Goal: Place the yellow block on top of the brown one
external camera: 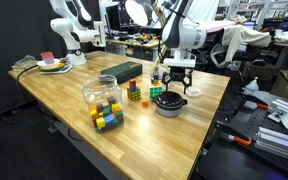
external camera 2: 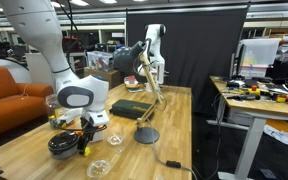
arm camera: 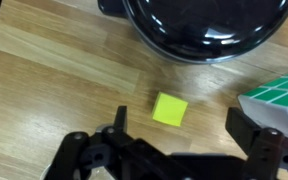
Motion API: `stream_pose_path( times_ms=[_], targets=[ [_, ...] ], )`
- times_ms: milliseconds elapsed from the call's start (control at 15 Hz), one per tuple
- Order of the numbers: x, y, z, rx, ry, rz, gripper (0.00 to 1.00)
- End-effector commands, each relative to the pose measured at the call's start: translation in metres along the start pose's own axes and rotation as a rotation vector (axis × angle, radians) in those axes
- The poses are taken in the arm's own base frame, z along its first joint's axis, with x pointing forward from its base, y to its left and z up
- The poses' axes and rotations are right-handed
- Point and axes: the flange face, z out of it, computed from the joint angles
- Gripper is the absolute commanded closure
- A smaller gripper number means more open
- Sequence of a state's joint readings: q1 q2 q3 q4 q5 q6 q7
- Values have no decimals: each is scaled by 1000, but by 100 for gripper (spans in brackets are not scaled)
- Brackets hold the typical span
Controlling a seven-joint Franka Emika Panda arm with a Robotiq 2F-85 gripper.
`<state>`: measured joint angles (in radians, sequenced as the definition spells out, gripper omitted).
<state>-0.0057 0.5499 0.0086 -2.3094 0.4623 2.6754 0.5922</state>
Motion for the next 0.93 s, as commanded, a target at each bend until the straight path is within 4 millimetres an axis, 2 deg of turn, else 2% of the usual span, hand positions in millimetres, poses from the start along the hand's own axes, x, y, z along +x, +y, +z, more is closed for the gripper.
stream_pose_path(
  times_ms=[0, 200, 600, 867],
  targets=[
    [4, -4, -4, 40, 28, 74, 0],
    [1, 4, -7, 52, 38, 153, 0],
    [-15, 36, -1, 25, -2, 265, 0],
    [-24, 40, 5, 17, 0, 253, 0]
  ],
)
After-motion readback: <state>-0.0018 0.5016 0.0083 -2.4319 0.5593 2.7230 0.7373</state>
